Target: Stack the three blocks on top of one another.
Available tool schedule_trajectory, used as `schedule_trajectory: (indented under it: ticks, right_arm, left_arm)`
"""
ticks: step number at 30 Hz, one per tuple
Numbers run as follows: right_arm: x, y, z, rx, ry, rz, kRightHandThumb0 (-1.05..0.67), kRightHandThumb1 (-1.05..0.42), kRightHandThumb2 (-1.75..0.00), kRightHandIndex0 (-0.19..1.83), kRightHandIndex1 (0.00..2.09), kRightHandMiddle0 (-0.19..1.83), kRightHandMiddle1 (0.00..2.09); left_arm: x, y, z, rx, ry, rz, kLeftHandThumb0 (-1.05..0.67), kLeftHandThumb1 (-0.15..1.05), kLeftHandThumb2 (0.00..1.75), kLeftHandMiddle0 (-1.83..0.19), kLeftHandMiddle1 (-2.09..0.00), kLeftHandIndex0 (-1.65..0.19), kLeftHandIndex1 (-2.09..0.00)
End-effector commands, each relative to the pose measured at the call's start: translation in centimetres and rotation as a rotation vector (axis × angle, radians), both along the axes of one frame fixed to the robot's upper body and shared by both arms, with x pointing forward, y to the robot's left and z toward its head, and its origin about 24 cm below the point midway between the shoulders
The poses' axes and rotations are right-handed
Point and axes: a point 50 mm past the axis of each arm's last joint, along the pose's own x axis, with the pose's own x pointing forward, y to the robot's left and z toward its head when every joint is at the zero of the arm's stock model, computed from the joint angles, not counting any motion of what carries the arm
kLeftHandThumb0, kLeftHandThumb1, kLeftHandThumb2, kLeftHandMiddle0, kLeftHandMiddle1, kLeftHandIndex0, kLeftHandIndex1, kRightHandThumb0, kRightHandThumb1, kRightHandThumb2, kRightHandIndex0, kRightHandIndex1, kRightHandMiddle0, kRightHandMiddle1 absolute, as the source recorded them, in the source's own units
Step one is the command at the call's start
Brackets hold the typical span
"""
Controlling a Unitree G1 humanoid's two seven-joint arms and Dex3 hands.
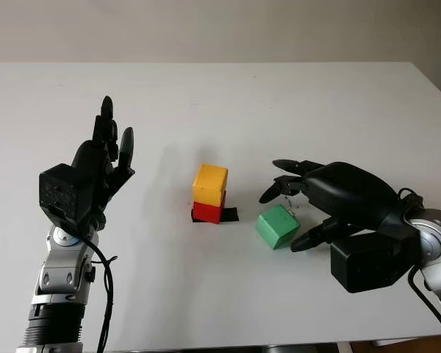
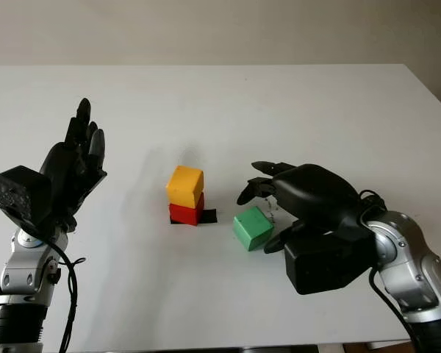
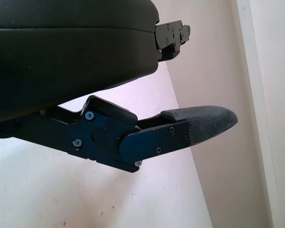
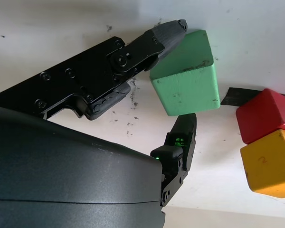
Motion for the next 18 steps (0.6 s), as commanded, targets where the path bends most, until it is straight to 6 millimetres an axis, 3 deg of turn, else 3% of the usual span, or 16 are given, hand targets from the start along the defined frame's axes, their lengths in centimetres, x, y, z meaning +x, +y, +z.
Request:
schedule_trajectory:
  ticks: [1,18]
  right_arm:
    - [-0.09,0.19,-0.28,0.018,0.012,0.006,-0.6,-0.77,-0.05,0.18,0.06,0.38,0.73]
    - [-0.03,0.14,-1.14,0.082,-0.071,0.022,-0.45,-0.85,-0.07,0.34,0.09,0.56,1.1]
  left_arm:
    - [0.0,0.11,0.4,0.006,-0.016,0.003,-0.83,1.05,0.65,0.17,-0.05,0.18,-0.05]
    - [-0.05,0.1,0.3,0.001,-0.014,0.012,-0.84,1.05,0.64,0.17,-0.05,0.16,-0.06]
